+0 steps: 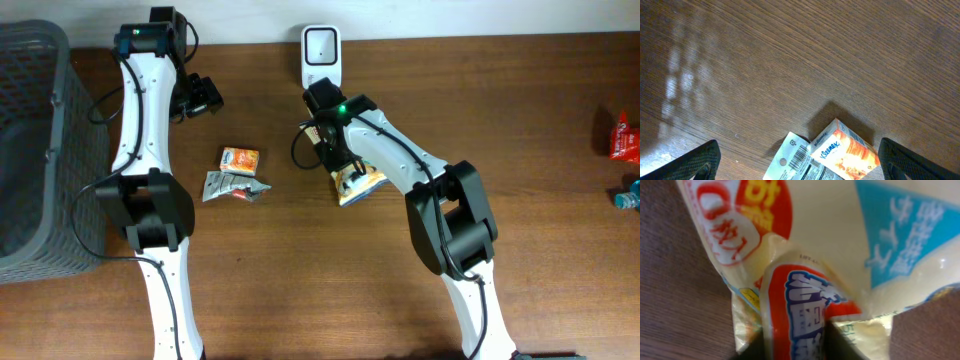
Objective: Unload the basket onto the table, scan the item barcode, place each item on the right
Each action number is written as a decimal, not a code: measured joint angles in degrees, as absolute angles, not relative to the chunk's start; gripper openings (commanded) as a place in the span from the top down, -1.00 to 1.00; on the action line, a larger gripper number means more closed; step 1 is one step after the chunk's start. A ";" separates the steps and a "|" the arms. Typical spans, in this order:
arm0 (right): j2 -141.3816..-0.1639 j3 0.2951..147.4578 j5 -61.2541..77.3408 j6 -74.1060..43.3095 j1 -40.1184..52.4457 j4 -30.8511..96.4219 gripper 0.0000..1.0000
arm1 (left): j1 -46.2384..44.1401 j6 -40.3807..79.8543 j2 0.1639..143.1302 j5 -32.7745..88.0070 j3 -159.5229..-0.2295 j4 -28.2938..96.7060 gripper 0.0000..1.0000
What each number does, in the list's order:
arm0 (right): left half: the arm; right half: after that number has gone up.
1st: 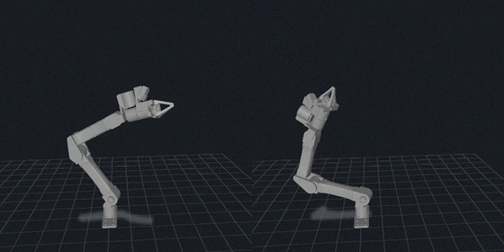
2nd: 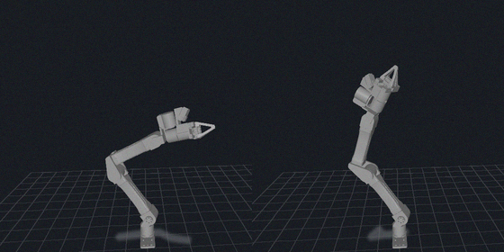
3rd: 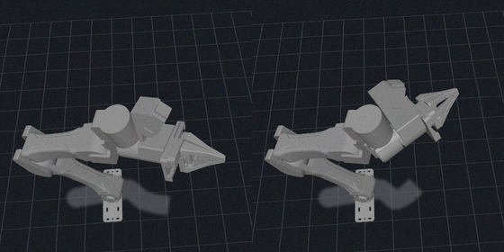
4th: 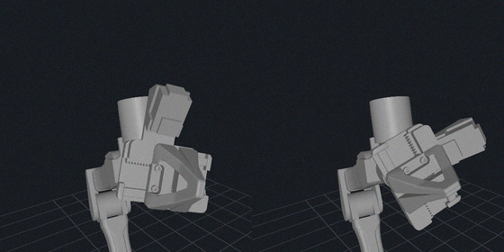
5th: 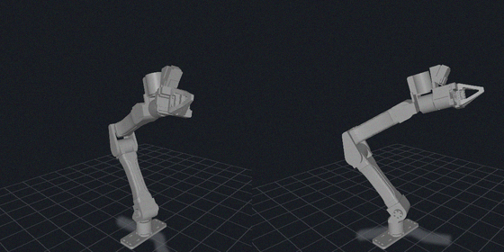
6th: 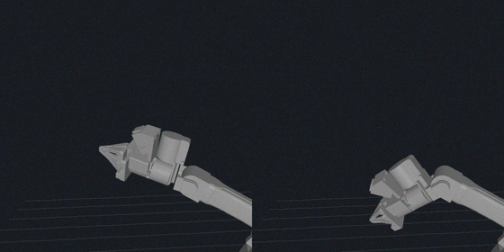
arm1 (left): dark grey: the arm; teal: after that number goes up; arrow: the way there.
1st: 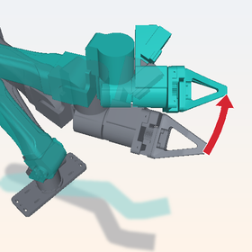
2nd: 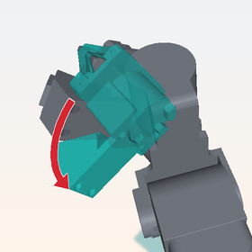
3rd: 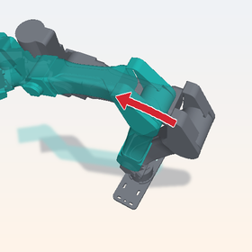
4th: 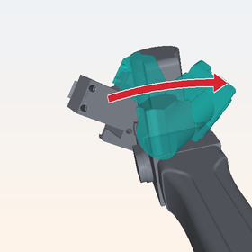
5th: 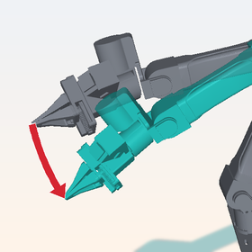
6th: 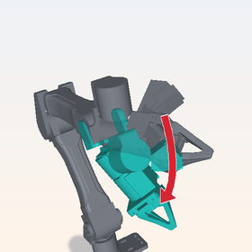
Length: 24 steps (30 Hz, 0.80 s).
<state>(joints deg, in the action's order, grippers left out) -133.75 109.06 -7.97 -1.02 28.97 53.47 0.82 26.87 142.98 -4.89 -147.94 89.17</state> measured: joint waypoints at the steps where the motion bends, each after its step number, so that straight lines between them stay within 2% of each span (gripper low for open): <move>1: -133.43 109.12 -7.94 -2.83 28.91 53.34 0.92 | 0.82 26.87 142.98 -4.89 -147.94 89.17 -0.98; 5: -136.14 121.97 -7.88 -5.65 27.81 58.52 0.92 | 0.82 26.87 142.98 -4.86 -147.94 89.19 -0.98; 7: -136.46 132.79 -7.66 -5.98 26.61 53.82 0.92 | 0.82 26.87 142.98 -4.89 -147.94 89.21 -0.99; 12: -136.49 132.16 -7.68 -10.02 25.80 32.08 0.92 | 0.82 26.87 142.98 -4.86 -147.94 89.10 -0.98; 14: -138.34 132.11 -7.68 -11.42 25.80 28.21 0.92 | 0.82 26.87 142.98 -4.89 -147.94 89.19 -0.98; 18: -144.40 131.48 -7.68 -12.25 25.80 28.27 0.92 | 0.82 26.87 142.98 -4.86 -147.94 89.19 -0.98; 24: -144.49 131.35 -7.68 -12.27 25.58 27.40 0.92 | 0.82 26.87 142.98 -4.89 -147.94 89.19 -0.98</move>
